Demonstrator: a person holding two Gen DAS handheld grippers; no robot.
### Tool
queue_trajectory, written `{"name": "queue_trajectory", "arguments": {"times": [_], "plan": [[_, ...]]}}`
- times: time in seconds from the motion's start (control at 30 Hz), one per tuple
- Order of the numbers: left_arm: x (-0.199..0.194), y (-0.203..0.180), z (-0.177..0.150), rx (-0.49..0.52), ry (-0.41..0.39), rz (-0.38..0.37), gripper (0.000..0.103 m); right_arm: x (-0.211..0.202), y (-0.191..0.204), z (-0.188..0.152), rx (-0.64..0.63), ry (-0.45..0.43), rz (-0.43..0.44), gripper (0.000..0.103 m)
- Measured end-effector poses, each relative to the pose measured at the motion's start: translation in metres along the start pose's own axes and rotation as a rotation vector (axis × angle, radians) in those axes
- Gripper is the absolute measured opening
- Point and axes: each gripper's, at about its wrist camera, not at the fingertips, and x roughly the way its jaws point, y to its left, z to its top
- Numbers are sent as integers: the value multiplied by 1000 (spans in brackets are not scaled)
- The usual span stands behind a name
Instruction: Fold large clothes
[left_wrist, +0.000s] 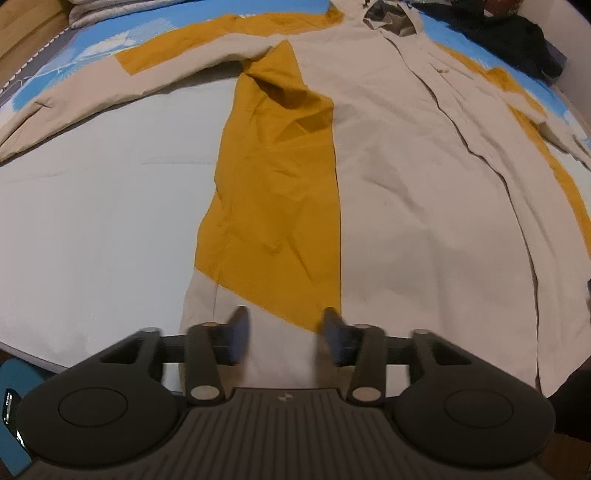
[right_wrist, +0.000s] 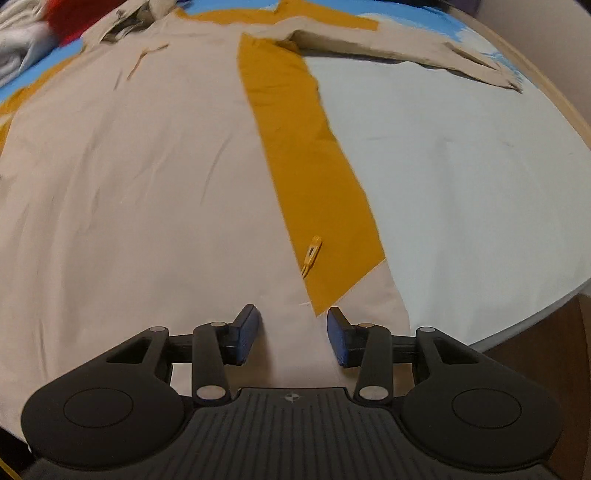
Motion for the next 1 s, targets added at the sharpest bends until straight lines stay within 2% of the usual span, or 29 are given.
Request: {"name": "queue_trajectory", "arguments": {"times": [0.07,0.1,0.17,0.2,0.27,0.33,0.4,0.57,0.7,0.77,0.87,1.0], "plan": [[9,-4,-5,15,54,34,55,-4,2,1,-7,-9,6,43],[7,-6,-3,11,33,48,55,-8,5,1,-14,-19,4,43],[-10,-8,1,-12,-61,24,56,-22,10,0,-25,-86,-1,43],[-24,-11,5,-27,-130,-3,57,-35,12,0,-29,-150,5,43],[-47,-15,11,-51,-254,-26,78,-60,18,2,-33,-258,37,43],[-68,-22,13,-53,-357,-9,84,-86,21,5,-44,-353,64,43],[-83,-29,16,-46,-428,1,84,-106,23,5,-47,-411,74,43],[-110,-50,16,-11,-577,51,85,-127,21,6,-24,-462,116,43],[-142,-68,24,58,-641,99,85,-121,28,13,-47,-478,116,43],[-163,-72,33,60,-663,107,85,-121,30,17,-50,-488,119,43],[-176,-77,59,62,-682,52,85,-126,30,21,-31,-506,132,43],[-164,-92,102,82,-670,25,85,-127,34,30,0,-524,140,43]]}}
